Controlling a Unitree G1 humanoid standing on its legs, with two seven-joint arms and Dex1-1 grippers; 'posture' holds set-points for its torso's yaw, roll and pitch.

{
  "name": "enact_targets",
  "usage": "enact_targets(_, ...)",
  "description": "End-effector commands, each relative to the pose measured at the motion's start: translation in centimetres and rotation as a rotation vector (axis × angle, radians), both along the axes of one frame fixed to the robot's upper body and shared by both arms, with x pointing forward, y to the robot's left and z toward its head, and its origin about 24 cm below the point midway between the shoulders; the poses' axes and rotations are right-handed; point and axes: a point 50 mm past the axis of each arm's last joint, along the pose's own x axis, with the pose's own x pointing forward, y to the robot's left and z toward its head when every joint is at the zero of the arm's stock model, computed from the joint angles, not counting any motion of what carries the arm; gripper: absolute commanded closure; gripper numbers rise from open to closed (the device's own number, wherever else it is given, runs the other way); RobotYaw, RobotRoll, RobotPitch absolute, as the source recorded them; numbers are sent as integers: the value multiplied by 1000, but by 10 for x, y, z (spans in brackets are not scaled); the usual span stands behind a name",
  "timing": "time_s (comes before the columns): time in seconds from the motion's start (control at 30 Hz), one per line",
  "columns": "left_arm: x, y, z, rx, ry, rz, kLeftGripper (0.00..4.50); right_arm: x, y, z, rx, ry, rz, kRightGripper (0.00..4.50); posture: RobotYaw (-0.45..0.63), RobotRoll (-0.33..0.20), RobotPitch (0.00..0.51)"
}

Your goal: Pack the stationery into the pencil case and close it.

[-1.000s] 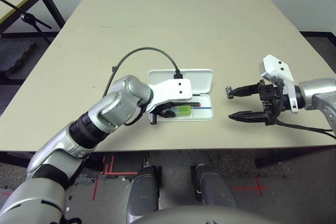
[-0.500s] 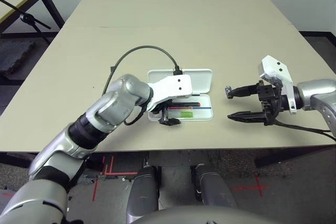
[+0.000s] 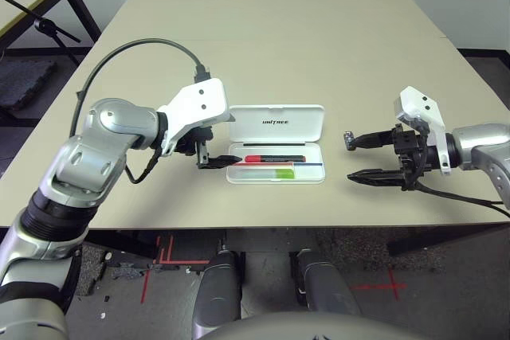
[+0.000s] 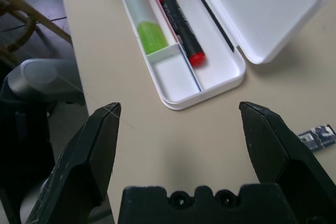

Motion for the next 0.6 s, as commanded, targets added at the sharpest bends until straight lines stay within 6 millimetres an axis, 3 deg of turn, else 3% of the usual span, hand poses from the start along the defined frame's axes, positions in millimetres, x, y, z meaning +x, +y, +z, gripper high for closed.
enact_targets(0.03, -4, 2, 18, -116, -71, -17, 47, 5, -12, 5, 10, -15, -134, 0, -68, 0, 115)
enact_targets(0.2, -11, 13, 31, -127, -77, -27, 47, 5, -24, 16, 42, -9, -289, 0, -71, 0, 117)
enact_targets(0.37, -13, 13, 36, -130, -75, -37, 47, 15, -37, 11, 9, -30, -556, 0, -77, 0, 124)
enact_targets(0.6, -11, 9, 24, -90, -46, -46, 47, 38, -29, 16, 94, -86, -905, 0, -102, 0, 130)
